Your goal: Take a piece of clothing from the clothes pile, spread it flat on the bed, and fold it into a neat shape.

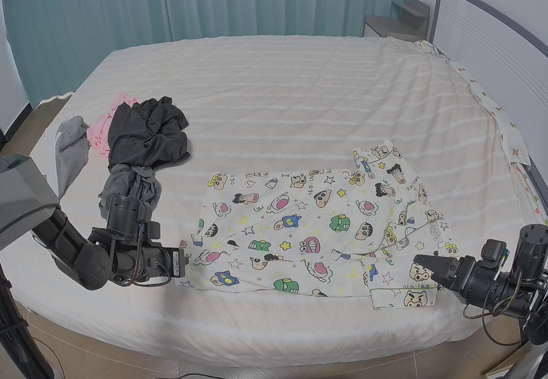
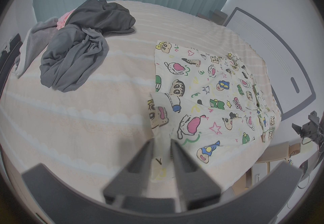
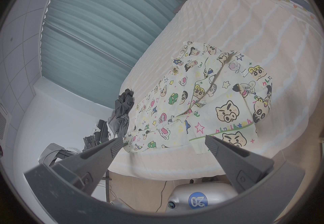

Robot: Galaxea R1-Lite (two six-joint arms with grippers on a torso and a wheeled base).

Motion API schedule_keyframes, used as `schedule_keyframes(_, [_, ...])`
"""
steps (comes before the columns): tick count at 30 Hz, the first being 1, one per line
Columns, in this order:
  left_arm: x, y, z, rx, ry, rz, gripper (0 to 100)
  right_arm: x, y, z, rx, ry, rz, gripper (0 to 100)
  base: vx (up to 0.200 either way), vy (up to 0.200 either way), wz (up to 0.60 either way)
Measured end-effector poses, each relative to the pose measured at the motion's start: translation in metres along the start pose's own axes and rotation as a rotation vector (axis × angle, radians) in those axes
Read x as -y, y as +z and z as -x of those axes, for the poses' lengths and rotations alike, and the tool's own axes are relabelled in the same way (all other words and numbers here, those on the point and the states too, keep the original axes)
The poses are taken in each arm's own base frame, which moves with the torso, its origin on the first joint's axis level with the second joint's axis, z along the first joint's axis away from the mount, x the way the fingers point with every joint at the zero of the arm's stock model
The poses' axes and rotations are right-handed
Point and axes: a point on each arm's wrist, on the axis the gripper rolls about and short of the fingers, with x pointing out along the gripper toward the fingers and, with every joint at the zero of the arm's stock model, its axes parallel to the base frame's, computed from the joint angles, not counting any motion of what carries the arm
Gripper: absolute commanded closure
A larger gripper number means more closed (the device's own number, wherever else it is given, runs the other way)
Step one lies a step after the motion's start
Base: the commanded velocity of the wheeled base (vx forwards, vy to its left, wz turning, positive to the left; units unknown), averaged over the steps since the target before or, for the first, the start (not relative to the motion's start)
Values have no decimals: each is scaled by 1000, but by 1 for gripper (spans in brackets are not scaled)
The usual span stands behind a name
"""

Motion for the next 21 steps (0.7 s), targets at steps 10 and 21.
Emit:
schedule_keyframes(10, [1,-1,-2,7,-11,120,0,1,2,1,11,-5,6,0,0,0,0])
schedule_keyframes(21, [-1,-25,26,111,-148,302,0,45,30,4,64,-157,233,0,0,0,0])
